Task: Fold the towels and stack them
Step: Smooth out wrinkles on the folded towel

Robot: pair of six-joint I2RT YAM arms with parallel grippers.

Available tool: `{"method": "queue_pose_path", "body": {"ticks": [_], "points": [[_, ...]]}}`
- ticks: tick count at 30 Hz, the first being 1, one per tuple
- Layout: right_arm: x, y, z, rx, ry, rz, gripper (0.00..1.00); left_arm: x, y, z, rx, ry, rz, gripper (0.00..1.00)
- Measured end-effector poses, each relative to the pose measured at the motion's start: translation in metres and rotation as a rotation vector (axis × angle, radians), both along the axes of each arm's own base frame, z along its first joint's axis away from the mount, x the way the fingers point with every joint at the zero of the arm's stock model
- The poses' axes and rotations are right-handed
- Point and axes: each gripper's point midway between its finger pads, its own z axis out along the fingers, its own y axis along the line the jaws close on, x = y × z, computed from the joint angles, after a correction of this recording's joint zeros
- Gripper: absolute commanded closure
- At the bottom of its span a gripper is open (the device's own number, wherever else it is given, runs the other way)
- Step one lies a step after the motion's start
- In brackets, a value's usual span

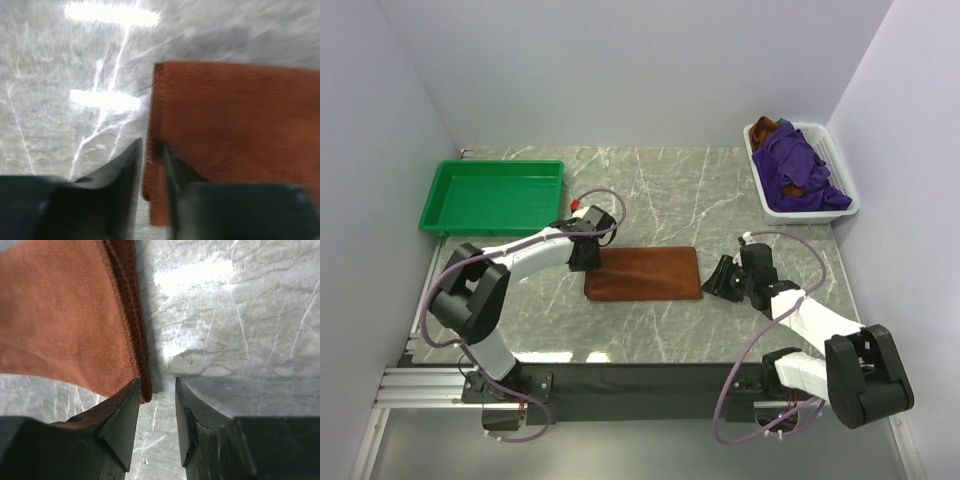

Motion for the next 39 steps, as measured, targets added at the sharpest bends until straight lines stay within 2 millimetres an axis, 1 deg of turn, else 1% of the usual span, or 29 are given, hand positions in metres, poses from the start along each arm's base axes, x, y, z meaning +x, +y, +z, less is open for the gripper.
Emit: {"method": "queue_pose_path", "body": {"ticks": [1,2,3,5,7,9,10,11,12,13,14,15,16,17,19,20,21,23,24,25,29,32,35,36,37,39], "points": [[0.000,0.000,0.002,-0.001,-0.006,0.002,0.58,-0.002,0.002,-0.004,0.013,0.014,-0.001,0.42],[0.000,0.000,0.004,-0.002,-0.014,0.004,0.57,-0.004,0.004,-0.007,0.020,0.024,0.001,0.34],[0.000,-0.001,0.006,-0.002,-0.024,0.007,0.58,-0.006,0.006,-0.008,0.028,0.030,0.007,0.20],[0.001,-0.001,0.012,-0.003,-0.047,0.013,0.57,-0.008,0.009,-0.008,0.037,0.033,0.017,0.14],[0.003,0.000,0.019,-0.001,-0.074,0.020,0.57,-0.009,0.010,-0.003,0.030,0.026,0.035,0.13],[0.006,0.001,0.026,0.004,-0.102,0.029,0.57,-0.010,0.011,0.010,0.007,0.000,0.046,0.13],[0.007,0.002,0.029,0.006,-0.112,0.033,0.57,-0.011,0.010,0.016,-0.012,-0.016,0.053,0.14],[0.008,0.002,0.033,0.010,-0.124,0.037,0.57,-0.013,0.009,0.028,-0.043,-0.043,0.060,0.16],[0.009,0.003,0.036,0.014,-0.133,0.041,0.57,-0.015,0.007,0.038,-0.078,-0.071,0.066,0.21],[0.010,0.004,0.038,0.018,-0.143,0.044,0.57,-0.019,0.006,0.047,-0.115,-0.093,0.071,0.23],[0.010,0.005,0.040,0.020,-0.148,0.047,0.57,-0.024,0.005,0.052,-0.143,-0.104,0.073,0.25],[0.011,0.005,0.040,0.022,-0.151,0.049,0.57,-0.030,0.002,0.057,-0.186,-0.119,0.072,0.29],[0.010,0.005,0.041,0.024,-0.152,0.050,0.57,-0.037,0.001,0.056,-0.214,-0.118,0.074,0.30],[0.010,0.005,0.041,0.024,-0.152,0.050,0.57,-0.045,-0.001,0.052,-0.235,-0.106,0.074,0.32],[0.010,0.006,0.041,0.027,-0.153,0.052,0.57,-0.062,-0.002,0.035,-0.257,-0.061,0.075,0.36],[0.010,0.006,0.041,0.029,-0.153,0.054,0.57,-0.068,-0.002,0.027,-0.258,-0.040,0.077,0.38],[0.010,0.007,0.042,0.030,-0.154,0.056,0.57,-0.074,-0.001,0.017,-0.255,-0.012,0.080,0.42],[0.010,0.007,0.042,0.034,-0.155,0.059,0.57,-0.083,0.000,0.003,-0.247,0.029,0.089,0.45],[0.010,0.008,0.042,0.034,-0.154,0.060,0.57,-0.085,0.000,-0.001,-0.247,0.040,0.093,0.49],[0.010,0.008,0.042,0.034,-0.154,0.060,0.57,-0.085,0.000,-0.004,-0.248,0.044,0.096,0.51],[0.010,0.007,0.045,0.035,-0.164,0.061,0.57,-0.078,-0.007,-0.007,-0.269,0.033,0.097,0.57],[0.010,0.007,0.047,0.035,-0.174,0.062,0.57,-0.075,-0.011,-0.009,-0.283,0.030,0.098,0.64],[0.010,0.007,0.046,0.035,-0.172,0.062,0.57,-0.076,-0.013,-0.011,-0.293,0.035,0.101,0.76],[0.009,0.007,0.046,0.035,-0.171,0.062,0.57,-0.077,-0.012,-0.012,-0.293,0.038,0.103,0.86],[0.009,0.007,0.046,0.035,-0.171,0.062,0.57,-0.078,-0.012,-0.013,-0.293,0.041,0.107,0.90],[0.009,0.007,0.046,0.035,-0.171,0.062,0.57,-0.078,-0.011,-0.013,-0.287,0.042,0.109,0.94]]}}
